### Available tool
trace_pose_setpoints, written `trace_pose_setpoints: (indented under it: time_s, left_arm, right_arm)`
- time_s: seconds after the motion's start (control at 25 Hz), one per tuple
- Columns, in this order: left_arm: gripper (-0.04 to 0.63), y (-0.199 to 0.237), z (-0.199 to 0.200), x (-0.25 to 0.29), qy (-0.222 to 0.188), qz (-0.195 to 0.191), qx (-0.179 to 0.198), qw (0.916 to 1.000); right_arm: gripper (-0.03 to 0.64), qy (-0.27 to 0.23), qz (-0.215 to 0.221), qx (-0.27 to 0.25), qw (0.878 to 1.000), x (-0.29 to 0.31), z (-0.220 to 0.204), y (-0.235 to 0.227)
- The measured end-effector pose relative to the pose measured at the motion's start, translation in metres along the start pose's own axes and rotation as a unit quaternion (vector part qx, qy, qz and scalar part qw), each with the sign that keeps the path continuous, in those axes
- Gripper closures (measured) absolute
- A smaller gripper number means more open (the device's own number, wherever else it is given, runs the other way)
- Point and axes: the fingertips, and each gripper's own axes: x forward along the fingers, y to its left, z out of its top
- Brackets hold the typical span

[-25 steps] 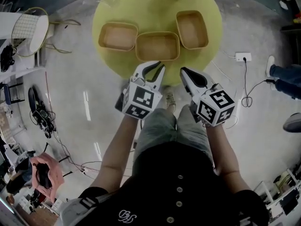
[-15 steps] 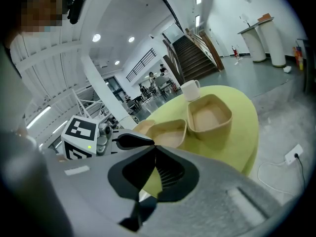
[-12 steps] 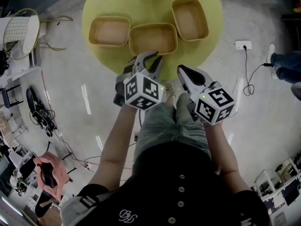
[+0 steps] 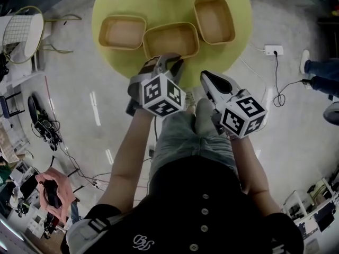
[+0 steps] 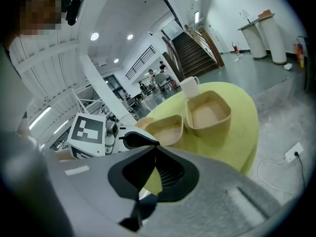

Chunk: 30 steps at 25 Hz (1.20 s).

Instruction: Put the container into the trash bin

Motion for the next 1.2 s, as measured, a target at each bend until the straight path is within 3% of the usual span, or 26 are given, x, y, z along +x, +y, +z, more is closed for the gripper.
trace_pose_setpoints:
  time_s: [0.2,0.52,0.84,1.2]
  left_arm:
    - [0.568,-0.004,0.002,-0.001,0.007,0.002,0.009,0.9999]
    - [0.569,-0.017,0.021,-0.014,0.004,0.029,-0.008,0.9995]
    - [0.569,-0.026,0.040,-0.046,-0.012,0.089,-0.068,0.9936]
    - [0.569,-0.051,0.041,-0.093,-0.044,0.142,-0.157,0.9763]
  right_arm:
    - [0.612,-0.006,0.006,-0.004,1.000,-0.005,0.005,-0.003]
    - [0.612,-0.004,0.030,-0.023,0.999,-0.025,0.015,-0.009]
    - [0.612,0.017,0.081,-0.063,0.995,-0.046,0.016,0.002]
    - [0.612,0.035,0.136,-0.095,0.985,-0.060,0.013,0.027]
